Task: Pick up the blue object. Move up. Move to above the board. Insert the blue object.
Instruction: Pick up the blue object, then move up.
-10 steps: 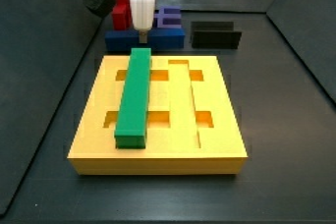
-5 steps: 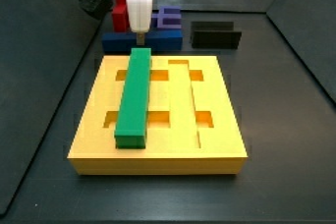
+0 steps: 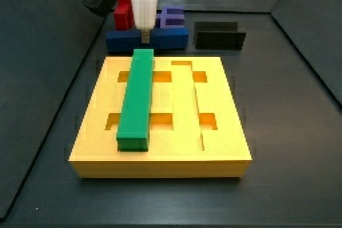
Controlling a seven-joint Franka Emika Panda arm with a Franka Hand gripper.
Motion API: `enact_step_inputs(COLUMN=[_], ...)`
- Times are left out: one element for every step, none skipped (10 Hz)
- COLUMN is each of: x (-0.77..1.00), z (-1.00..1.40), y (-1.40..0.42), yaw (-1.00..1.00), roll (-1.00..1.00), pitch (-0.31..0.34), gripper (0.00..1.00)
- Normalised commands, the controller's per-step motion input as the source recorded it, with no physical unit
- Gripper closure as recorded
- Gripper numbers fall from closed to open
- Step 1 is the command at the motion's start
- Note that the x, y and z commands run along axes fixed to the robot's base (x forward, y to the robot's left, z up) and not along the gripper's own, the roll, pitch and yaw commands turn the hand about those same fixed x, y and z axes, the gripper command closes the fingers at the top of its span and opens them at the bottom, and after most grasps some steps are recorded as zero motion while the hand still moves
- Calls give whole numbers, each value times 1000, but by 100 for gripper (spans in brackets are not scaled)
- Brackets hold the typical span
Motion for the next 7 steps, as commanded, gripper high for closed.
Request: enact_step_inputs(x=[0, 0, 0, 0, -11, -48, -34], z=[0, 0, 0, 833, 817, 610, 293], y=[0, 0, 0, 0, -12, -24, -10], yaw=[0, 0, 0, 0, 30, 33, 23], roll=[0, 0, 0, 0, -12, -27, -48], pitch=[0, 0, 0, 0, 7, 20, -2], gripper=[100, 100, 100, 100, 100, 100, 100])
